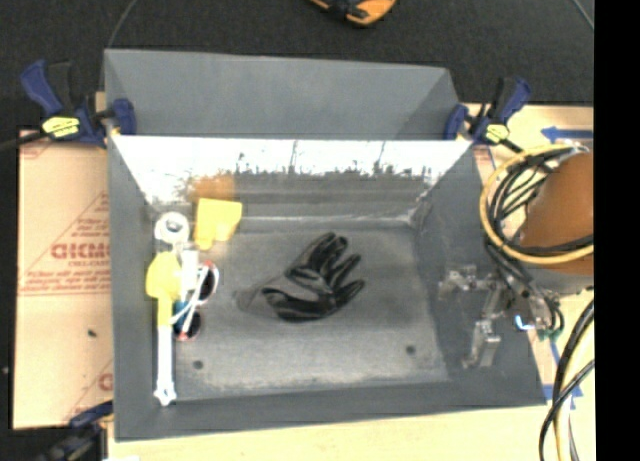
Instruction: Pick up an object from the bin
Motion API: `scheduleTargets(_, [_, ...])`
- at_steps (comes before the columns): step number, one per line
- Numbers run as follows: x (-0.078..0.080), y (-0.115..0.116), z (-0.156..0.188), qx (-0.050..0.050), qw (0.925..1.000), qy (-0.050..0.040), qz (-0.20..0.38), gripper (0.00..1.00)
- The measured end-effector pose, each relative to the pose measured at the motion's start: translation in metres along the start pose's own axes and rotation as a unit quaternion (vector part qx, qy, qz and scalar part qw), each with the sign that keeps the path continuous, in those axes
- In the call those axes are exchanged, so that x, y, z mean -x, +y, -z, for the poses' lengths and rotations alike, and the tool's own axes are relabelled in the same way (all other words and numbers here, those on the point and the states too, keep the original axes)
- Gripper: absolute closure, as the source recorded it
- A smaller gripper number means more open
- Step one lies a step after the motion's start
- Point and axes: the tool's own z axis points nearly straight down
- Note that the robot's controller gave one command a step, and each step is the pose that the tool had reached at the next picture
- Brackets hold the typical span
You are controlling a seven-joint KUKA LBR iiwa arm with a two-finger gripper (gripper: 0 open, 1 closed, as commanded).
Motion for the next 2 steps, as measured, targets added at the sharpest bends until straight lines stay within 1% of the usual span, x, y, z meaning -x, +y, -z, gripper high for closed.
scheduleTargets(1, [0.0, 0.0, 0.0, 0.0, 1.0, 0.0, 0.0, 0.0])
scheduleTargets(2, [0.022, 0.081, -0.057, 0.002, 0.9993, 0.0004, 0.037, 0.0])
